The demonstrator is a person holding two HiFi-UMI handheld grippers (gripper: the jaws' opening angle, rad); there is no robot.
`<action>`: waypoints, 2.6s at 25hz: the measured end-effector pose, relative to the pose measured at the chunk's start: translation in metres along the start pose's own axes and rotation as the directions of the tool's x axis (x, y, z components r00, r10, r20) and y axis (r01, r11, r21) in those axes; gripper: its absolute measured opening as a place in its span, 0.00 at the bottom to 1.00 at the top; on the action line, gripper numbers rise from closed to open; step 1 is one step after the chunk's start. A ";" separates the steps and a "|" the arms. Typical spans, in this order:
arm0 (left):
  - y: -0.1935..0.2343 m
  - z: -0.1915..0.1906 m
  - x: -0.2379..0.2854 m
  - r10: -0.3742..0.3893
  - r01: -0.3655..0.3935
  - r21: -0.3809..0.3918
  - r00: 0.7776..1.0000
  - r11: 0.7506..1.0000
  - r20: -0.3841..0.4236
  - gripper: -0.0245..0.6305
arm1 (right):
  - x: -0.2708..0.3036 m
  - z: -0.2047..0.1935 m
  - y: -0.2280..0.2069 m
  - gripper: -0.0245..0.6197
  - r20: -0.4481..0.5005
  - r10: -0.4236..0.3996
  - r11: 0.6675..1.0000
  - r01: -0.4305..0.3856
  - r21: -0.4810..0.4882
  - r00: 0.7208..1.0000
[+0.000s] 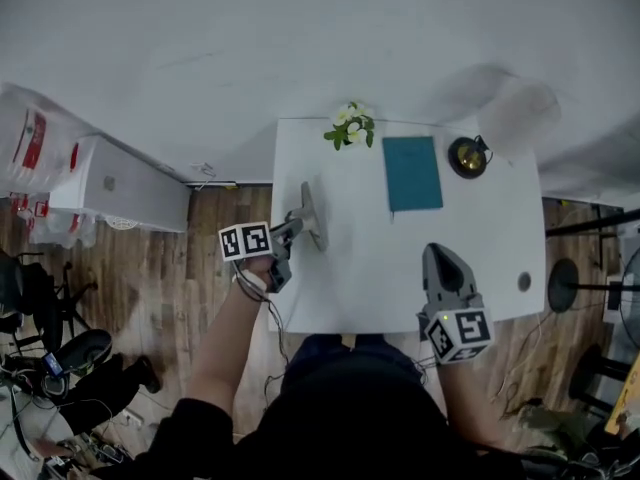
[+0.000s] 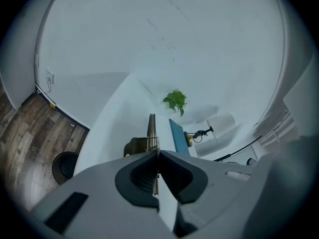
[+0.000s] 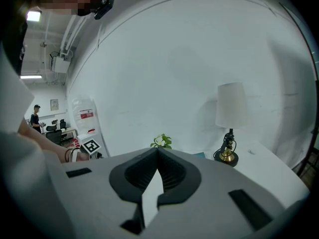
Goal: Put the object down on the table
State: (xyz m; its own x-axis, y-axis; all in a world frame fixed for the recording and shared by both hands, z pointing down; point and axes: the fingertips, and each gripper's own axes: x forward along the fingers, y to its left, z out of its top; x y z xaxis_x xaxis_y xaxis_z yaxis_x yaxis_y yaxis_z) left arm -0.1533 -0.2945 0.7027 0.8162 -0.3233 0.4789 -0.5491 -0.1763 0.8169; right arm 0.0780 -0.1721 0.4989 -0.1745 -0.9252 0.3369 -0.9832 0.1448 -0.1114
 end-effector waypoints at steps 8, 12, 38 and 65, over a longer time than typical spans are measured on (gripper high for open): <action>0.009 0.015 0.033 0.034 -0.032 0.017 0.994 0.999 -0.102 0.05 | 0.006 -0.004 -0.009 0.05 -0.015 -0.005 1.000 0.005 0.009 1.000; 0.011 0.022 0.047 0.045 -0.044 0.013 0.991 0.999 -0.129 0.05 | 0.004 -0.007 -0.015 0.05 -0.023 -0.017 1.000 0.017 0.009 1.000; 0.018 0.021 0.034 0.135 -0.135 -0.007 0.991 0.991 -0.028 0.26 | -0.006 -0.012 -0.003 0.05 -0.017 0.028 0.999 -0.028 0.026 0.999; -0.190 0.060 -0.123 0.027 -0.358 0.644 0.885 0.676 0.464 0.23 | 0.001 0.048 0.035 0.05 0.115 0.170 0.984 -0.161 -0.078 0.979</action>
State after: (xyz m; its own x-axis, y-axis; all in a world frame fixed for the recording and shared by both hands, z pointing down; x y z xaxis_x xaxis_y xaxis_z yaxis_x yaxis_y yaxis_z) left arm -0.1600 -0.2764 0.4689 0.6245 -0.7227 0.2964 -0.7793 -0.6022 0.1736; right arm 0.0463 -0.1854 0.4502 -0.3314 -0.9213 0.2035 -0.9433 0.3192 -0.0911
